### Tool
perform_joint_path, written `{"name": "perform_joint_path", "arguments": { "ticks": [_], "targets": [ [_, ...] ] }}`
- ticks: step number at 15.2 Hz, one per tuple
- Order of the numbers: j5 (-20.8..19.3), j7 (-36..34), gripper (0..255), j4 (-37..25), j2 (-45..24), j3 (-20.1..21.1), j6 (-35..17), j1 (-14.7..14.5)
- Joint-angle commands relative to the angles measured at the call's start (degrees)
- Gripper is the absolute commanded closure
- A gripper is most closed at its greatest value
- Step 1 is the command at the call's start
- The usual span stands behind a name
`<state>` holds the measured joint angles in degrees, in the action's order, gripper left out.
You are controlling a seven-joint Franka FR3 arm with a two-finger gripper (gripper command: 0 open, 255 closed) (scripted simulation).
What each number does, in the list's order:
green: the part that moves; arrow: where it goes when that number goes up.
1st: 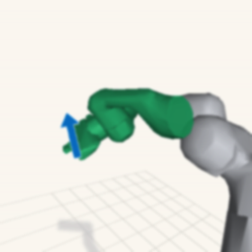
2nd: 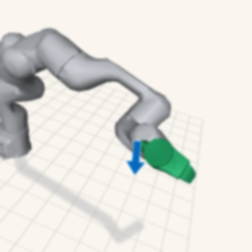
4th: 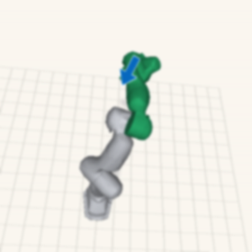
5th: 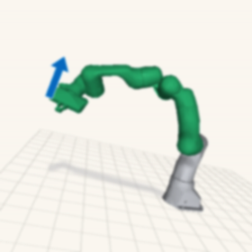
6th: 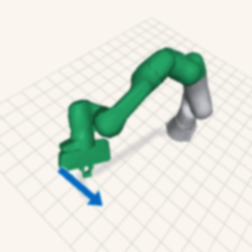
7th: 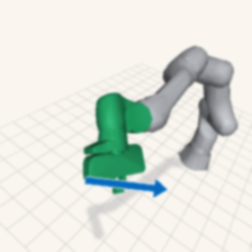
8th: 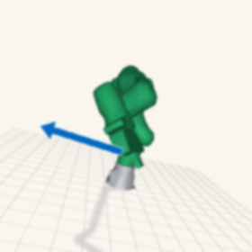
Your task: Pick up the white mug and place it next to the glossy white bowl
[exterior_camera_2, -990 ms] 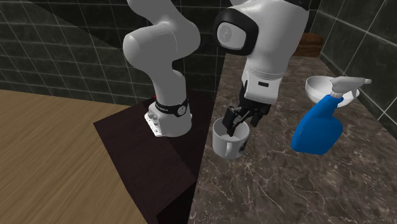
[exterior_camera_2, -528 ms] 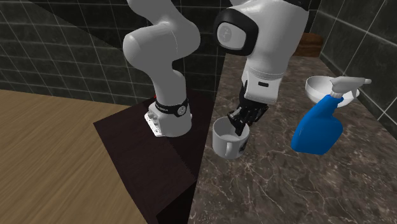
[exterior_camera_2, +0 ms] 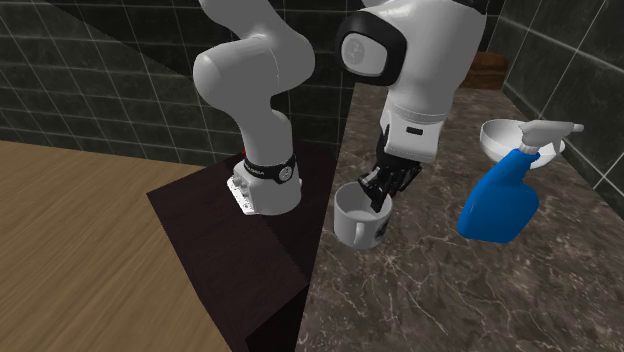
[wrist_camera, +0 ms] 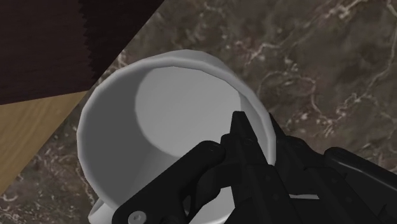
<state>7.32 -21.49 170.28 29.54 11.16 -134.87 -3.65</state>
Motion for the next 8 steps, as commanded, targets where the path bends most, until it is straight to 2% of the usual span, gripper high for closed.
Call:
{"name": "perform_joint_path", "arguments": {
  "ticks": [1,8],
  "targets": [
    [-0.1,0.1,255,-0.4,1.5,-0.2,1.9,0.0],
    [-0.4,0.2,255,-3.0,7.3,-0.9,10.2,-0.1]
  ]
}}
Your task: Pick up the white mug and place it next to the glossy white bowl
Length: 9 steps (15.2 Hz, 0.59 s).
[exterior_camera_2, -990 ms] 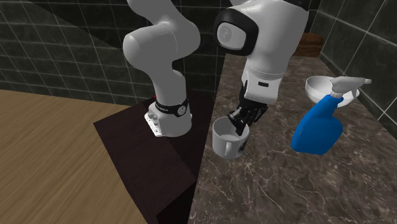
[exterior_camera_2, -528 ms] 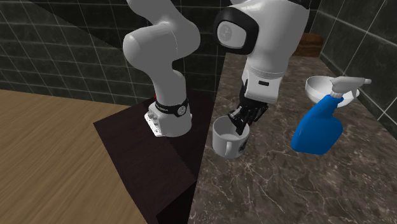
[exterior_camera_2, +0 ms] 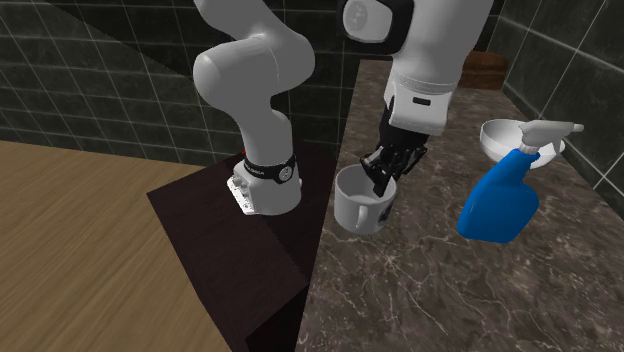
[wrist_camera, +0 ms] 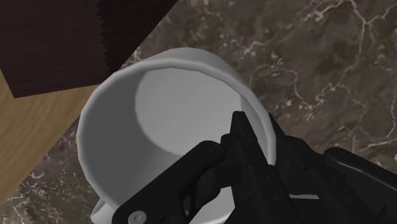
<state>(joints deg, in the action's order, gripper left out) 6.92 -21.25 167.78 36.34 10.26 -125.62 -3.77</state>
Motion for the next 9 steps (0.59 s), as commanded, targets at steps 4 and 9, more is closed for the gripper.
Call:
{"name": "perform_joint_path", "arguments": {
  "ticks": [4,9],
  "targets": [
    [-0.3,0.0,255,-2.3,3.1,-0.5,5.4,0.0],
    [-0.7,0.0,255,-4.8,5.6,-1.0,10.5,0.1]
  ]
}}
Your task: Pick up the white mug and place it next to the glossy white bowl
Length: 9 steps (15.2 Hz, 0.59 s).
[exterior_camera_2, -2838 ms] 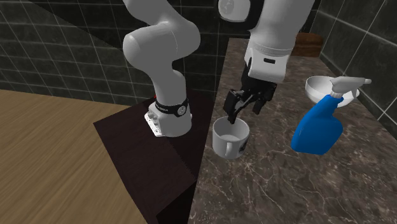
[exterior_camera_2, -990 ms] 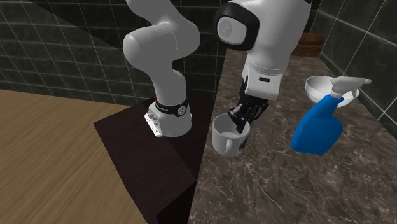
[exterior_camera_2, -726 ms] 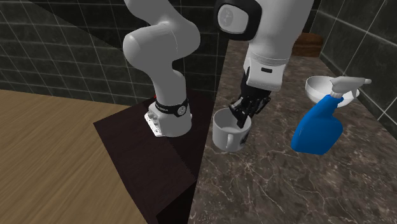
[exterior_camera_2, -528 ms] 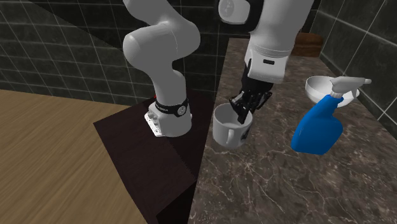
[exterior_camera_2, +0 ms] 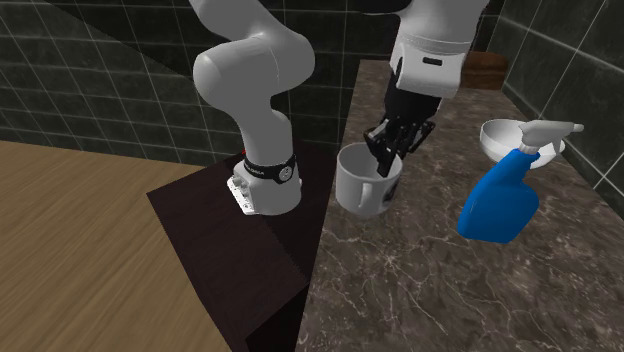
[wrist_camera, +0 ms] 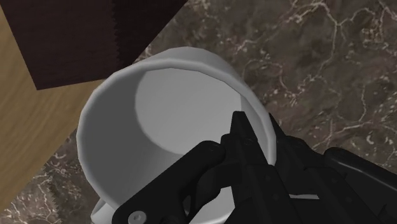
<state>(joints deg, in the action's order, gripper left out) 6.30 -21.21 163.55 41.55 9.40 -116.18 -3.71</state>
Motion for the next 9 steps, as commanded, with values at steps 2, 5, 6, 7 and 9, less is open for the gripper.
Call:
{"name": "perform_joint_path", "arguments": {
  "ticks": [2,5,6,7,9],
  "targets": [
    [-0.2,0.0,255,-1.7,1.3,-0.3,3.0,0.1],
    [-0.5,0.0,255,-3.5,2.3,-0.6,5.9,0.1],
    [-0.5,0.0,255,-4.1,2.6,-0.6,6.8,0.2],
    [-0.6,0.0,255,-4.7,2.9,-0.7,7.7,0.2],
    [-0.8,0.0,255,-6.0,3.4,-0.9,9.5,0.2]
  ]
}}
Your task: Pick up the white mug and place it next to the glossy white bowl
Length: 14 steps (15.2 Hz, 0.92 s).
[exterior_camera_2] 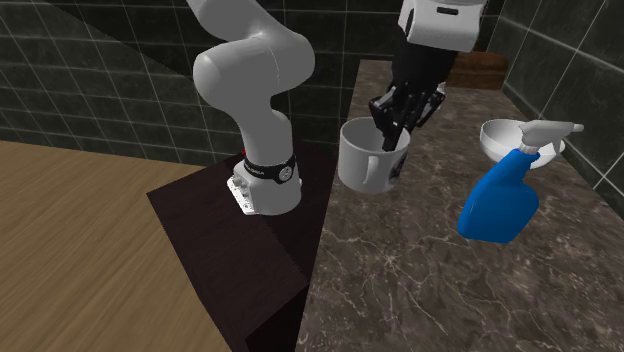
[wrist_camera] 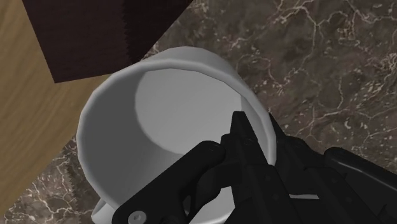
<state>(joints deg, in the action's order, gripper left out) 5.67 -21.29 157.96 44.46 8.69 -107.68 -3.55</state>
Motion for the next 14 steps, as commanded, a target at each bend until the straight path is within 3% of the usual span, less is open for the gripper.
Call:
{"name": "perform_joint_path", "arguments": {
  "ticks": [1,2,14],
  "targets": [
    [-0.2,0.1,255,-1.1,0.7,-0.3,1.8,0.1],
    [-0.3,0.1,255,-1.5,0.9,-0.3,2.3,0.1],
    [12.9,-17.6,255,-5.3,-1.1,15.5,2.7,-10.2]
  ]
}}
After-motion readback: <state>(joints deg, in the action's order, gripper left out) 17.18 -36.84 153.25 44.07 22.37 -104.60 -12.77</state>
